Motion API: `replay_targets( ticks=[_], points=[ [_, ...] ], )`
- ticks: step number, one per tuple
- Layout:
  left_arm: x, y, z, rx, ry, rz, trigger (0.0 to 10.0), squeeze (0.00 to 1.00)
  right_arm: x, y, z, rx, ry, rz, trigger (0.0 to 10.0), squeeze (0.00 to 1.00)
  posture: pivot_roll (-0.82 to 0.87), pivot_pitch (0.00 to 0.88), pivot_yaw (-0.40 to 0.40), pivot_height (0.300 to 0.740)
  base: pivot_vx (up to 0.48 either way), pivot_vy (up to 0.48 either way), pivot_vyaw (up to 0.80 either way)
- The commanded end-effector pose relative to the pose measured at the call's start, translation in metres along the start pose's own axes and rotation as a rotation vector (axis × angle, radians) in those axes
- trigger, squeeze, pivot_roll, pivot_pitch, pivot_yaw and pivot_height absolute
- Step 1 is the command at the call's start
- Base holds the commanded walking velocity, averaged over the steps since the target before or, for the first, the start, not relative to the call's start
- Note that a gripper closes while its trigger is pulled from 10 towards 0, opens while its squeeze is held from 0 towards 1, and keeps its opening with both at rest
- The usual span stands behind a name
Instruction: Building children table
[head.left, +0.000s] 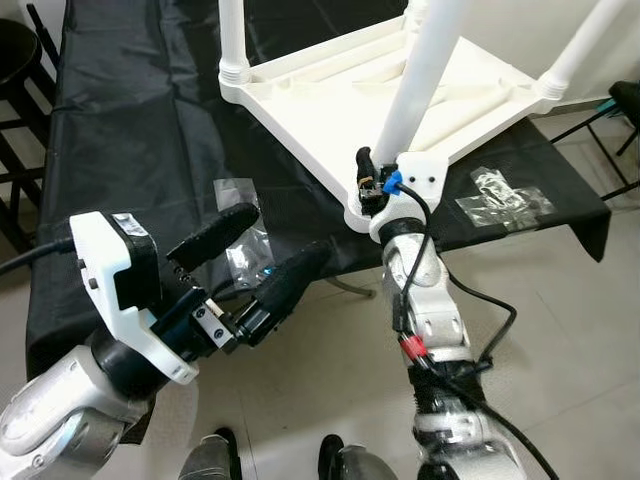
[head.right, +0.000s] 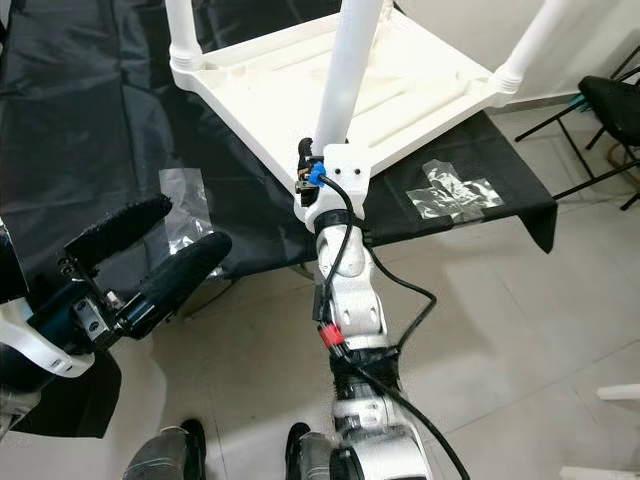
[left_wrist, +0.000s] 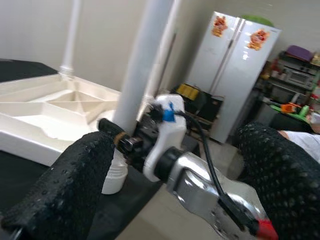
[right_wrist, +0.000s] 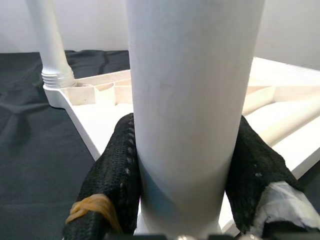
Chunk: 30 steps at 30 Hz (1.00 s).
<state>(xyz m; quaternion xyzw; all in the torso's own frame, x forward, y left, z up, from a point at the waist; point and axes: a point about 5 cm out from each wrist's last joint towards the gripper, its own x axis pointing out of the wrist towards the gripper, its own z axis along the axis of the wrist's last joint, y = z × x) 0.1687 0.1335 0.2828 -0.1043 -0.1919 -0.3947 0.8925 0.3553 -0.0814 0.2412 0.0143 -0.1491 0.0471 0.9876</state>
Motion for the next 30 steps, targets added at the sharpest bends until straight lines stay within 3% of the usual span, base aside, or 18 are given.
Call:
replay_targets(
  ticks=[1, 2, 4, 5, 8, 11, 12, 14, 16, 17, 23, 24, 25, 26, 27, 28, 29, 30],
  points=[
    [0.000, -0.002, -0.002, -0.014, 0.012, -0.027, 10.0, 0.00, -0.005, 0.021, -0.026, 0.032, 0.159, 0.059, 2.9, 0.00, 0.09, 0.323, -0.103, 0.740, 0.000, 0.000, 0.00],
    [0.001, -0.002, -0.002, -0.017, 0.008, -0.029, 10.0, 0.00, -0.005, 0.032, -0.020, 0.032, 0.162, 0.112, 10.0, 0.00, 0.09, 0.324, -0.101, 0.740, 0.000, 0.000, 0.00],
    [0.001, -0.002, -0.002, -0.017, 0.008, -0.029, 10.0, 0.00, -0.005, 0.032, -0.020, 0.032, 0.162, 0.112, 10.0, 0.00, 0.09, 0.324, -0.101, 0.740, 0.000, 0.000, 0.00],
    [0.001, -0.002, -0.002, -0.018, 0.008, -0.033, 10.0, 0.00, -0.005, 0.035, -0.011, 0.034, 0.128, 0.167, 10.0, 0.93, 0.08, 0.328, -0.098, 0.740, 0.000, 0.000, 0.00],
    [0.002, -0.004, -0.002, -0.024, 0.011, -0.038, 10.0, 0.00, 0.000, 0.026, 0.006, 0.042, 0.060, 0.274, 10.0, 1.00, 0.09, 0.338, -0.100, 0.740, 0.000, 0.000, 0.00],
    [0.001, -0.004, -0.002, -0.024, 0.014, -0.036, 10.0, 0.00, 0.002, 0.020, 0.017, 0.074, 0.015, 0.404, 10.0, 1.00, 0.09, 0.341, -0.101, 0.740, 0.000, 0.000, 0.00],
    [0.000, -0.004, -0.002, -0.022, 0.017, -0.034, 10.0, 0.00, 0.004, 0.009, 0.023, 0.055, -0.007, 0.567, 10.0, 1.00, 0.09, 0.347, -0.105, 0.740, 0.000, 0.000, 0.00],
    [0.000, -0.004, -0.002, -0.022, 0.017, -0.034, 10.0, 0.00, 0.004, 0.009, 0.023, 0.055, -0.007, 0.567, 10.0, 1.00, 0.09, 0.347, -0.105, 0.740, 0.000, 0.000, 0.00],
    [-0.002, -0.005, -0.001, -0.017, 0.020, -0.029, 10.0, 0.00, 0.016, -0.025, 0.035, -0.014, -0.016, 0.764, 10.0, 1.00, 0.10, 0.356, -0.104, 0.740, 0.000, 0.000, 0.00],
    [-0.002, -0.005, 0.000, -0.016, 0.021, -0.028, 10.0, 0.00, 0.021, -0.037, 0.040, -0.044, -0.015, 0.780, 10.0, 1.00, 0.10, 0.356, -0.104, 0.740, 0.000, 0.000, 0.00],
    [-0.003, -0.008, 0.000, -0.019, 0.024, -0.028, 10.0, 0.00, 0.027, -0.047, 0.047, -0.069, -0.002, 0.866, 10.0, 1.00, 0.12, 0.375, -0.102, 0.740, 0.000, 0.000, 0.00],
    [-0.004, -0.009, 0.001, -0.020, 0.028, -0.027, 10.0, 0.00, 0.031, -0.048, 0.050, -0.082, 0.011, 0.914, 10.0, 0.55, 0.13, 0.384, -0.101, 0.740, 0.000, 0.000, 0.00],
    [-0.004, -0.009, 0.001, -0.020, 0.028, -0.027, 10.0, 0.00, 0.031, -0.048, 0.050, -0.082, 0.011, 0.914, 10.0, 0.55, 0.13, 0.384, -0.101, 0.740, 0.000, 0.000, 0.00],
    [-0.005, -0.009, 0.001, -0.022, 0.033, -0.023, 10.0, 0.00, 0.036, -0.047, 0.057, -0.058, 0.010, 0.956, 10.0, 0.00, 0.13, 0.386, -0.099, 0.740, 0.000, 0.000, 0.00],
    [-0.005, -0.009, 0.001, -0.022, 0.033, -0.023, 10.0, 0.00, 0.036, -0.047, 0.057, -0.058, 0.010, 0.956, 10.0, 0.00, 0.13, 0.386, -0.099, 0.740, 0.000, 0.000, 0.00],
    [-0.005, -0.011, 0.001, -0.023, 0.036, -0.020, 10.0, 0.00, 0.039, -0.045, 0.062, -0.057, 0.007, 0.988, 1.3, 0.00, 0.14, 0.390, -0.097, 0.740, 0.000, 0.000, 0.00],
    [-0.005, -0.011, 0.001, -0.023, 0.036, -0.020, 10.0, 0.00, 0.039, -0.045, 0.062, -0.057, 0.007, 0.988, 1.3, 0.00, 0.14, 0.390, -0.097, 0.740, 0.000, 0.000, 0.00],
    [-0.006, -0.011, 0.001, -0.024, 0.039, -0.019, 10.0, 0.00, 0.040, -0.043, 0.064, -0.061, 0.012, 1.026, 0.0, 0.00, 0.14, 0.391, -0.098, 0.740, 0.000, 0.000, 0.00]
  ],
)
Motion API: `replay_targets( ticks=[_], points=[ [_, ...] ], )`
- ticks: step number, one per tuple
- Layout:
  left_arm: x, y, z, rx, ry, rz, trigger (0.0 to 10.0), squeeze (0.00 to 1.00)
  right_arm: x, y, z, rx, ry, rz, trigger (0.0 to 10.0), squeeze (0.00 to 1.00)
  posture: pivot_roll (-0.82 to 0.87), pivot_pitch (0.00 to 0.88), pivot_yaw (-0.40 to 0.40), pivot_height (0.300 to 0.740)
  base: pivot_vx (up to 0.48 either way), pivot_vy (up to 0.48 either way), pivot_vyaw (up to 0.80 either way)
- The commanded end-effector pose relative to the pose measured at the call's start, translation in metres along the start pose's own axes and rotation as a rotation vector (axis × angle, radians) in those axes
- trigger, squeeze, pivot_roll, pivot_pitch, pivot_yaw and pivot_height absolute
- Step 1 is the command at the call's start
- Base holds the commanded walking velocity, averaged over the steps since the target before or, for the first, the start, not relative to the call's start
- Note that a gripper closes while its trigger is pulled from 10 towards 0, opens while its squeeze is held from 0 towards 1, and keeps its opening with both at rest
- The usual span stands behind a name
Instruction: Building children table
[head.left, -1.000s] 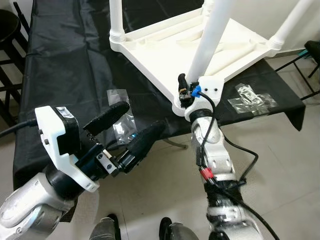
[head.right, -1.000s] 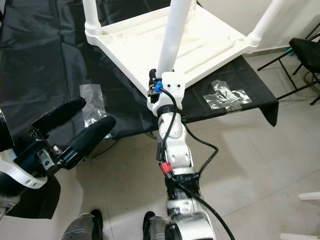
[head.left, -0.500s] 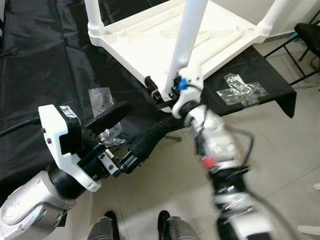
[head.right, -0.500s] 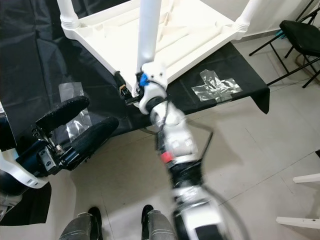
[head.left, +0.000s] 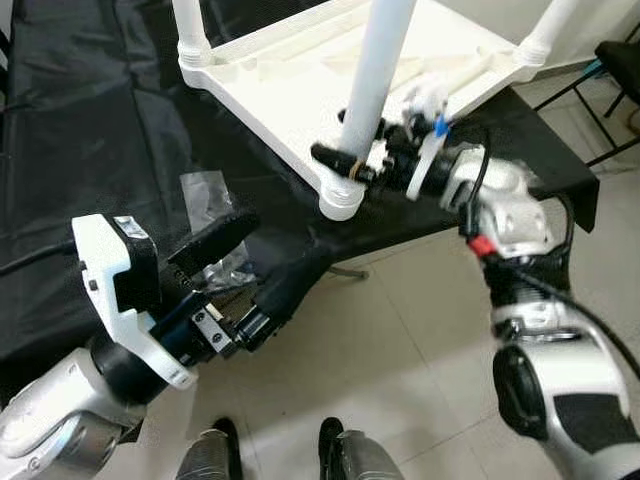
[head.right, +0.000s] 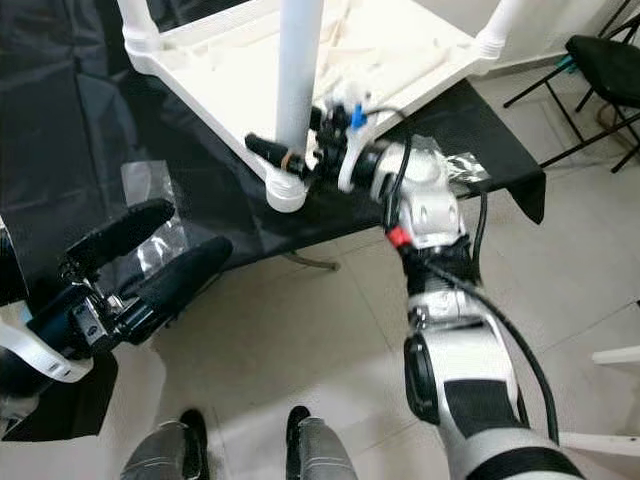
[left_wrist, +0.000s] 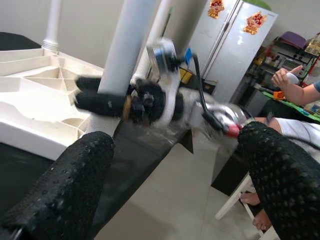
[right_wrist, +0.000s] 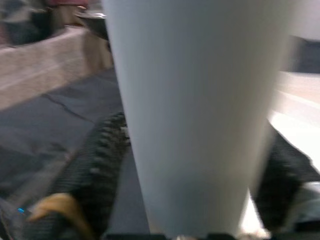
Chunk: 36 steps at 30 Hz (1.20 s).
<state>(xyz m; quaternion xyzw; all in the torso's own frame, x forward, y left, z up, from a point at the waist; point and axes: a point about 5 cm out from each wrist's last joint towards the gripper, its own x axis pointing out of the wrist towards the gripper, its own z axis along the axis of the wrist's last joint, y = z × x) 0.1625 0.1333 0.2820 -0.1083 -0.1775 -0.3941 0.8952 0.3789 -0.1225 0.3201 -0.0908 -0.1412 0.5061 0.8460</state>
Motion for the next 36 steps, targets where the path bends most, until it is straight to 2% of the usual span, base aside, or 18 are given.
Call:
replay_targets(
  ticks=[1, 9, 16, 18, 19, 20, 21, 22, 23, 24, 25, 26, 31, 32, 33, 34, 35, 36],
  points=[
    [-0.002, -0.007, 0.001, -0.005, 0.017, -0.026, 10.0, 0.00, -0.001, 0.002, -0.004, 0.005, 0.016, 0.069, 0.0, 0.00, 0.14, 0.392, -0.098, 0.740, 0.000, 0.000, 0.00],
    [-0.003, -0.007, 0.001, -0.004, 0.020, -0.026, 10.0, 0.00, -0.005, 0.003, -0.005, -0.023, 0.055, 0.161, 0.0, 0.00, 0.13, 0.391, -0.101, 0.740, 0.000, 0.000, 0.00],
    [-0.002, -0.007, 0.000, -0.013, 0.018, -0.027, 10.0, 0.00, -0.009, 0.006, -0.015, -0.068, 0.099, 0.024, 0.0, 0.00, 0.11, 0.385, -0.111, 0.740, 0.000, 0.000, 0.00],
    [-0.002, -0.008, -0.001, -0.017, 0.016, -0.024, 10.0, 0.00, -0.001, 0.038, -0.049, -0.022, 0.119, -0.275, 0.0, 0.00, 0.10, 0.382, -0.113, 0.740, 0.000, 0.000, 0.00],
    [-0.002, -0.008, -0.001, -0.017, 0.016, -0.024, 10.0, 0.00, -0.001, 0.038, -0.049, -0.022, 0.119, -0.275, 0.0, 0.00, 0.10, 0.382, -0.113, 0.740, 0.000, 0.000, 0.00],
    [-0.001, -0.007, -0.002, -0.017, 0.013, -0.024, 10.0, 0.00, 0.000, 0.062, -0.070, 0.008, 0.154, -0.498, 0.0, 0.00, 0.11, 0.367, -0.117, 0.740, 0.000, 0.000, 0.00],
    [-0.001, -0.007, -0.002, -0.017, 0.013, -0.024, 10.0, 0.00, 0.000, 0.062, -0.070, 0.008, 0.154, -0.498, 0.0, 0.00, 0.11, 0.367, -0.117, 0.740, 0.000, 0.000, 0.00],
    [0.000, -0.007, -0.002, -0.017, 0.011, -0.024, 10.0, 0.00, -0.003, 0.077, -0.079, 0.024, 0.176, -0.656, 0.0, 0.00, 0.11, 0.367, -0.117, 0.740, 0.000, 0.000, 0.00],
    [0.000, -0.007, -0.002, -0.017, 0.011, -0.024, 10.0, 0.00, -0.003, 0.077, -0.079, 0.024, 0.176, -0.656, 0.0, 0.00, 0.11, 0.367, -0.117, 0.740, 0.000, 0.000, 0.00],
    [0.002, -0.006, -0.002, -0.019, 0.006, -0.029, 10.0, 0.00, 0.004, 0.088, -0.085, 0.046, 0.184, -0.775, 0.0, 0.00, 0.11, 0.359, -0.097, 0.740, 0.000, 0.000, 0.00],
    [0.002, -0.006, -0.002, -0.019, 0.006, -0.029, 10.0, 0.00, 0.004, 0.088, -0.085, 0.046, 0.184, -0.775, 0.0, 0.00, 0.11, 0.359, -0.097, 0.740, 0.000, 0.000, 0.00],
    [0.005, -0.004, -0.003, -0.025, 0.006, -0.053, 10.0, 0.00, 0.034, 0.093, -0.087, 0.123, 0.181, -0.858, 0.0, 0.00, 0.10, 0.336, -0.089, 0.740, 0.000, 0.000, 0.00],
    [0.007, -0.002, -0.003, -0.024, 0.002, -0.066, 10.0, 0.00, 0.054, 0.095, -0.077, 0.144, 0.156, -0.854, 0.0, 0.00, 0.09, 0.329, -0.080, 0.740, 0.000, 0.000, 0.00],
    [0.007, -0.001, -0.002, -0.023, 0.000, -0.067, 10.0, 0.00, 0.056, 0.097, -0.074, 0.144, 0.151, -0.849, 5.7, 0.00, 0.09, 0.329, -0.080, 0.740, 0.000, 0.000, 0.00],
    [0.007, 0.000, -0.002, -0.021, -0.004, -0.067, 10.0, 0.00, 0.056, 0.098, -0.069, 0.151, 0.127, -0.812, 10.0, 0.00, 0.07, 0.334, -0.077, 0.740, 0.000, 0.000, 0.00],
    [0.007, 0.000, -0.002, -0.021, -0.004, -0.067, 10.0, 0.00, 0.056, 0.098, -0.069, 0.151, 0.127, -0.812, 10.0, 0.00, 0.07, 0.334, -0.077, 0.740, 0.000, 0.000, 0.00],
    [0.008, 0.000, -0.002, -0.020, -0.007, -0.068, 10.0, 0.00, 0.051, 0.101, -0.058, 0.166, 0.076, -0.745, 10.0, 0.26, 0.07, 0.336, -0.076, 0.740, 0.000, 0.000, 0.00],
    [0.009, 0.000, -0.002, -0.021, -0.007, -0.068, 10.0, 0.00, 0.049, 0.101, -0.053, 0.170, 0.048, -0.705, 10.0, 1.00, 0.07, 0.336, -0.076, 0.740, 0.000, 0.000, 0.00]
  ],
)
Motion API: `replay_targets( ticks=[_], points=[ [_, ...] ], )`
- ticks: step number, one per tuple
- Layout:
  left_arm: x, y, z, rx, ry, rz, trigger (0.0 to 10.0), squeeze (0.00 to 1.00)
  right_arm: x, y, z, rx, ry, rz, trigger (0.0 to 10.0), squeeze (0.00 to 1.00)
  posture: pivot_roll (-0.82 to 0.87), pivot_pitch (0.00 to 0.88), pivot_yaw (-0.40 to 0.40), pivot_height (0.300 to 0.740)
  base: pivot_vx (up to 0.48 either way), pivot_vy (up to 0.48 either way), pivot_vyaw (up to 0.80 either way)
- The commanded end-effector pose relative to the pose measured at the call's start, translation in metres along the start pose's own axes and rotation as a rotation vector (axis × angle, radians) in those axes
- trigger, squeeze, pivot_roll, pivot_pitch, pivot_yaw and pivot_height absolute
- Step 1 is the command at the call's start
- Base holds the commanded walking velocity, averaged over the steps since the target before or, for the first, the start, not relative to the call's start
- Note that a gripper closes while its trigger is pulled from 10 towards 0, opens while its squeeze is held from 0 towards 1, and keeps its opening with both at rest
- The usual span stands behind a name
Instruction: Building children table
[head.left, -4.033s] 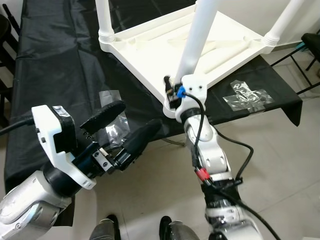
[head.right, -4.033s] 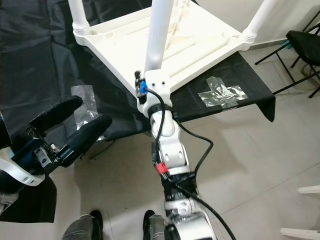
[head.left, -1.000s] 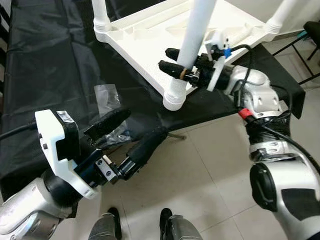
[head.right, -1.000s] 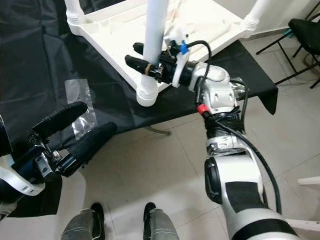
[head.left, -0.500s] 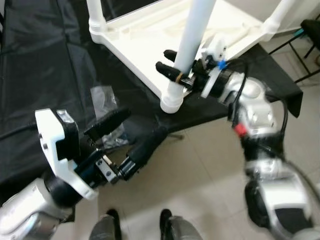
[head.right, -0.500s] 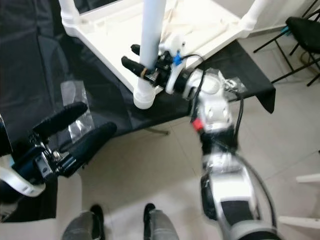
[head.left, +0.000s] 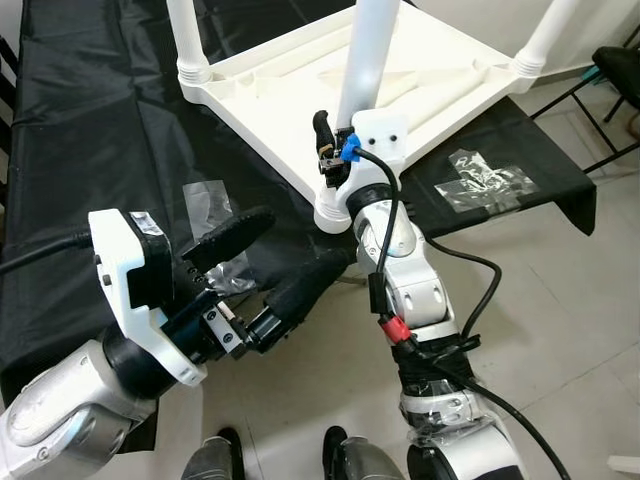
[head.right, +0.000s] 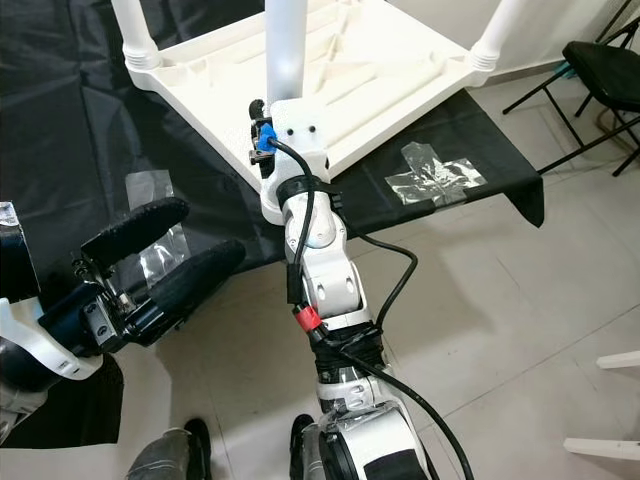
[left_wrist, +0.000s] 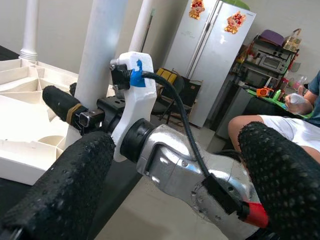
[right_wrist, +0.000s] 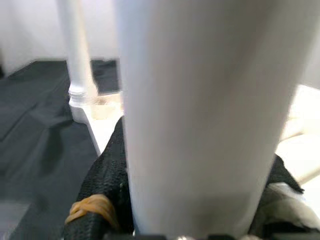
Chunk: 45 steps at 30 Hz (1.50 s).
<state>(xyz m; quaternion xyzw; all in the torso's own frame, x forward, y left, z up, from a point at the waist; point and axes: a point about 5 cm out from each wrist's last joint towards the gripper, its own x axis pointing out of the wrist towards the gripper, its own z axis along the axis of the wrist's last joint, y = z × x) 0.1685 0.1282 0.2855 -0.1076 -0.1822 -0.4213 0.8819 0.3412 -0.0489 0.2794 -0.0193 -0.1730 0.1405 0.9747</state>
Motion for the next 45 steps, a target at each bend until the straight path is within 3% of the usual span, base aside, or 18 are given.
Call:
replay_targets(
  ticks=[1, 3, 4, 5, 7, 9, 10, 17, 18, 19, 21, 25, 31, 32, 34, 35, 41, 45],
  points=[
    [0.001, -0.001, -0.003, -0.015, -0.001, -0.009, 10.0, 0.00, -0.014, 0.014, -0.023, 0.135, 0.096, 0.127, 10.0, 1.00, 0.07, 0.341, -0.078, 0.740, 0.000, 0.000, 0.00],
    [0.001, -0.002, -0.003, -0.016, -0.001, -0.009, 10.0, 0.00, -0.015, 0.010, -0.019, 0.142, 0.077, 0.145, 10.0, 1.00, 0.07, 0.341, -0.078, 0.740, 0.000, 0.000, 0.00],
    [0.001, -0.002, -0.003, -0.016, -0.002, -0.010, 10.0, 0.00, -0.017, 0.008, -0.012, 0.178, 0.034, 0.252, 10.0, 1.00, 0.07, 0.347, -0.082, 0.740, 0.000, 0.000, 0.00],
    [0.001, -0.002, -0.003, -0.016, -0.002, -0.010, 10.0, 0.00, -0.017, 0.008, -0.012, 0.178, 0.034, 0.252, 10.0, 1.00, 0.07, 0.347, -0.082, 0.740, 0.000, 0.000, 0.00],
    [0.001, -0.003, -0.003, -0.018, -0.001, -0.004, 10.0, 0.00, -0.025, -0.001, 0.000, 0.252, -0.025, 0.505, 10.0, 1.00, 0.07, 0.349, -0.084, 0.740, 0.000, 0.000, 0.00],
    [-0.001, -0.003, -0.004, -0.017, 0.004, 0.003, 10.0, 0.00, -0.028, -0.020, 0.005, 0.214, -0.034, 0.679, 10.0, 1.00, 0.07, 0.359, -0.089, 0.740, 0.000, 0.000, 0.00],
    [-0.001, -0.003, -0.004, -0.016, 0.006, 0.006, 10.0, 0.00, -0.029, -0.028, 0.005, 0.143, -0.024, 0.724, 10.0, 1.00, 0.07, 0.360, -0.090, 0.740, 0.000, 0.000, 0.00],
    [-0.002, -0.005, -0.002, -0.017, 0.007, 0.010, 10.0, 0.00, -0.023, -0.052, 0.010, 0.071, 0.027, 0.876, 10.0, 1.00, 0.09, 0.372, -0.092, 0.740, 0.000, 0.000, 0.00],
    [-0.003, -0.005, -0.002, -0.015, 0.010, 0.013, 10.0, 0.00, -0.017, -0.058, 0.010, 0.056, 0.036, 0.873, 10.0, 0.95, 0.10, 0.376, -0.092, 0.740, 0.000, 0.000, 0.00],
    [-0.003, -0.006, -0.001, -0.014, 0.013, 0.016, 10.0, 0.00, -0.009, -0.065, 0.011, 0.035, 0.041, 0.849, 10.0, 0.00, 0.11, 0.383, -0.097, 0.740, 0.000, 0.000, 0.00],
    [-0.005, -0.008, 0.000, -0.013, 0.016, 0.021, 10.0, 0.00, 0.000, -0.073, 0.012, 0.017, 0.045, 0.826, 10.0, 0.00, 0.12, 0.391, -0.096, 0.740, 0.000, 0.000, 0.00],
    [-0.006, -0.009, 0.000, -0.012, 0.018, 0.026, 10.0, 0.00, 0.003, -0.077, 0.015, 0.019, 0.047, 0.857, 10.0, 0.00, 0.12, 0.394, -0.099, 0.740, 0.000, 0.000, 0.00],
    [-0.007, -0.011, 0.002, -0.014, 0.019, 0.031, 10.0, 0.00, 0.006, -0.080, 0.024, -0.019, 0.061, 1.024, 10.0, 0.00, 0.13, 0.403, -0.099, 0.740, 0.000, 0.000, 0.00],
    [-0.008, -0.011, 0.002, -0.013, 0.021, 0.031, 10.0, 0.00, 0.008, -0.081, 0.026, -0.014, 0.061, 1.040, 4.4, 0.00, 0.13, 0.404, -0.099, 0.740, 0.000, 0.000, 0.00],
    [-0.008, -0.011, 0.002, -0.013, 0.021, 0.031, 10.0, 0.00, 0.008, -0.081, 0.026, -0.014, 0.061, 1.040, 4.4, 0.00, 0.13, 0.404, -0.099, 0.740, 0.000, 0.000, 0.00],
    [-0.008, -0.011, 0.002, -0.013, 0.022, 0.032, 10.0, 0.00, 0.009, -0.082, 0.027, -0.016, 0.063, 1.050, 0.0, 0.00, 0.13, 0.404, -0.099, 0.740, 0.000, 0.000, 0.00],
    [-0.007, -0.011, 0.003, -0.015, 0.022, 0.032, 10.0, 0.00, 0.012, -0.084, 0.028, -0.047, 0.072, 1.069, 0.0, 0.00, 0.13, 0.405, -0.098, 0.740, 0.000, 0.000, 0.00],
    [-0.007, -0.011, 0.002, -0.017, 0.022, 0.031, 10.0, 0.00, 0.006, -0.088, 0.024, -0.094, 0.076, 1.014, 0.0, 0.00, 0.11, 0.398, -0.100, 0.740, 0.000, 0.000, 0.00]
  ],
)
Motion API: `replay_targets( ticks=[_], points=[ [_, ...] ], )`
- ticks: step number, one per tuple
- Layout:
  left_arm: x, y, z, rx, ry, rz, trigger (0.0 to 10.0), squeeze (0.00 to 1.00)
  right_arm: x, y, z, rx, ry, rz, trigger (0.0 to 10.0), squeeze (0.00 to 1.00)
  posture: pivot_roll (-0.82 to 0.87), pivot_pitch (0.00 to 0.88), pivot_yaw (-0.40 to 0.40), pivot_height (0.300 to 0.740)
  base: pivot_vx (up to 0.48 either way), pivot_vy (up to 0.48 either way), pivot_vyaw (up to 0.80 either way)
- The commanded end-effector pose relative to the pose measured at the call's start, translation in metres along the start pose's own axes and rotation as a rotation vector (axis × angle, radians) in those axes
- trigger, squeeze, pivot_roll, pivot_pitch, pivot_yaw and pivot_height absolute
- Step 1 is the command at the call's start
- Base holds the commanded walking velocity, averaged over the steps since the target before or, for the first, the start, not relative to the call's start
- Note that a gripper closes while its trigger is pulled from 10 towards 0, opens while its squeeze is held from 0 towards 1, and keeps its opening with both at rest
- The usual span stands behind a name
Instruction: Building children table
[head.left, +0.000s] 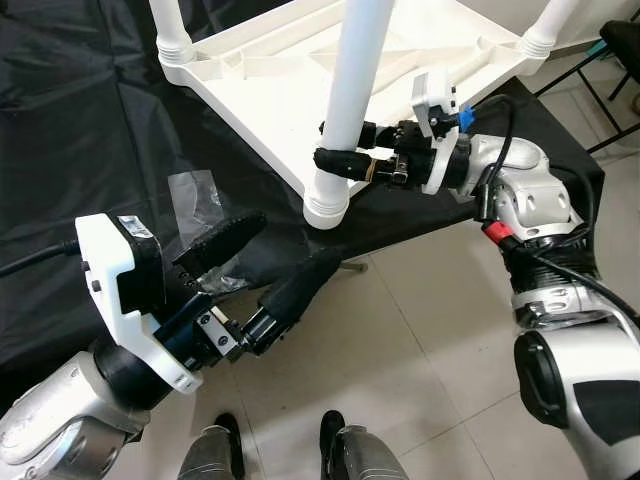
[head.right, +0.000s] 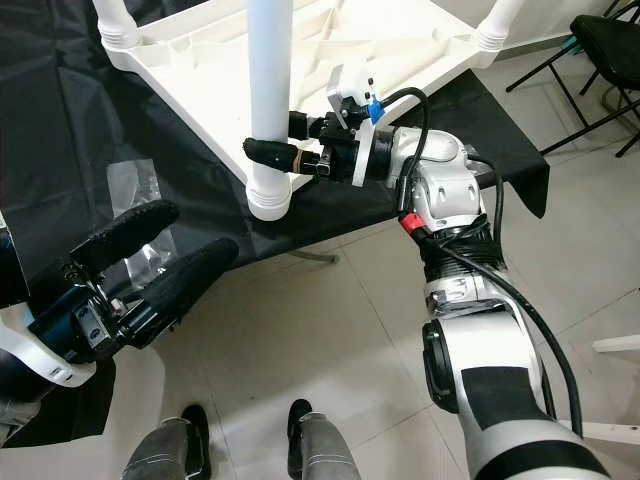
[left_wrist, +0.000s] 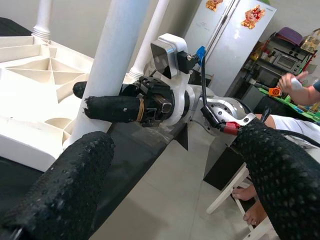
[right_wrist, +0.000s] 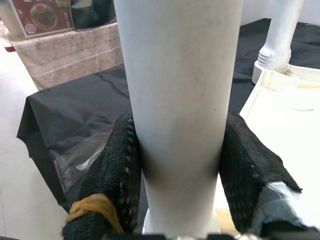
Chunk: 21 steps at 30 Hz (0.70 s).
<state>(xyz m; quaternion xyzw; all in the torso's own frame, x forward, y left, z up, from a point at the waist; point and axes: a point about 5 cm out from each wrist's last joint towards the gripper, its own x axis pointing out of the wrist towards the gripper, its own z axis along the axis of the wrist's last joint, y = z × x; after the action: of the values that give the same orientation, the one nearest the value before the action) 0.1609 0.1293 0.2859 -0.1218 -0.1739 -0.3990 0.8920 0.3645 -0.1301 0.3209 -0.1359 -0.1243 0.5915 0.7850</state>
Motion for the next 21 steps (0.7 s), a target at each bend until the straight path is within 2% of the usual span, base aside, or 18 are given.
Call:
replay_targets(
  ticks=[1, 2, 3, 4, 7, 8, 10, 11, 12, 13, 16, 18, 19, 21],
  points=[
    [-0.002, -0.006, 0.000, 0.005, 0.020, -0.024, 10.0, 0.00, -0.003, 0.005, -0.008, -0.008, 0.037, -0.003, 0.0, 0.00, 0.11, 0.398, -0.100, 0.740, 0.000, 0.000, 0.00],
    [-0.002, -0.006, -0.001, 0.005, 0.020, -0.024, 10.0, 0.00, -0.005, 0.010, -0.013, 0.003, 0.045, -0.072, 0.0, 0.00, 0.10, 0.396, -0.109, 0.740, 0.000, 0.000, 0.00],
    [-0.002, -0.006, -0.001, 0.005, 0.020, -0.024, 10.0, 0.00, -0.005, 0.010, -0.013, 0.003, 0.045, -0.072, 0.0, 0.00, 0.10, 0.396, -0.109, 0.740, 0.000, 0.000, 0.00],
    [-0.002, -0.006, -0.001, 0.006, 0.018, -0.024, 10.0, 0.00, -0.002, 0.023, -0.029, 0.058, 0.073, -0.211, 0.0, 0.00, 0.10, 0.390, -0.111, 0.740, 0.000, 0.000, 0.00],
    [-0.002, -0.006, -0.001, 0.006, 0.018, -0.024, 10.0, 0.00, -0.002, 0.023, -0.029, 0.058, 0.073, -0.211, 0.0, 0.00, 0.10, 0.390, -0.111, 0.740, 0.000, 0.000, 0.00],
    [-0.001, -0.004, -0.001, 0.014, 0.015, -0.024, 10.0, 0.00, 0.002, 0.068, -0.080, 0.110, 0.249, -0.681, 0.0, 0.00, 0.10, 0.371, -0.112, 0.740, 0.000, 0.000, 0.00],
    [-0.001, -0.004, -0.001, 0.014, 0.015, -0.024, 10.0, 0.00, 0.002, 0.068, -0.080, 0.110, 0.249, -0.681, 0.0, 0.00, 0.10, 0.371, -0.112, 0.740, 0.000, 0.000, 0.00],
    [0.000, -0.002, -0.001, 0.020, 0.011, -0.030, 10.0, 0.00, 0.002, 0.101, -0.102, 0.148, 0.320, -0.847, 0.0, 0.00, 0.09, 0.353, -0.111, 0.740, 0.000, 0.000, 0.00],
    [0.000, -0.002, -0.001, 0.020, 0.011, -0.030, 10.0, 0.00, 0.002, 0.101, -0.102, 0.148, 0.320, -0.847, 0.0, 0.00, 0.09, 0.353, -0.111, 0.740, 0.000, 0.000, 0.00],
    [0.002, 0.001, -0.001, 0.025, 0.002, -0.036, 10.0, 0.00, 0.003, 0.114, -0.115, 0.202, 0.353, -0.983, 0.0, 0.00, 0.08, 0.339, -0.102, 0.740, 0.000, 0.000, 0.00],
    [0.004, 0.003, 0.000, 0.028, -0.003, -0.040, 10.0, 0.00, 0.005, 0.120, -0.123, 0.245, 0.367, -1.045, 0.0, 0.00, 0.07, 0.335, -0.096, 0.740, 0.000, 0.000, 0.00],
    [0.005, 0.005, -0.001, 0.031, -0.005, -0.046, 10.0, 0.00, 0.010, 0.115, -0.124, 0.277, 0.348, -1.088, 0.0, 0.00, 0.07, 0.328, -0.093, 0.740, 0.000, 0.000, 0.00],
    [0.007, 0.005, -0.002, 0.030, -0.006, -0.055, 10.0, 0.00, 0.020, 0.104, -0.118, 0.275, 0.310, -1.086, 0.0, 0.00, 0.05, 0.319, -0.090, 0.740, 0.000, 0.000, 0.00],
    [0.007, 0.005, -0.002, 0.030, -0.006, -0.055, 10.0, 0.00, 0.020, 0.104, -0.118, 0.275, 0.310, -1.086, 0.0, 0.00, 0.05, 0.319, -0.090, 0.740, 0.000, 0.000, 0.00]
  ],
)
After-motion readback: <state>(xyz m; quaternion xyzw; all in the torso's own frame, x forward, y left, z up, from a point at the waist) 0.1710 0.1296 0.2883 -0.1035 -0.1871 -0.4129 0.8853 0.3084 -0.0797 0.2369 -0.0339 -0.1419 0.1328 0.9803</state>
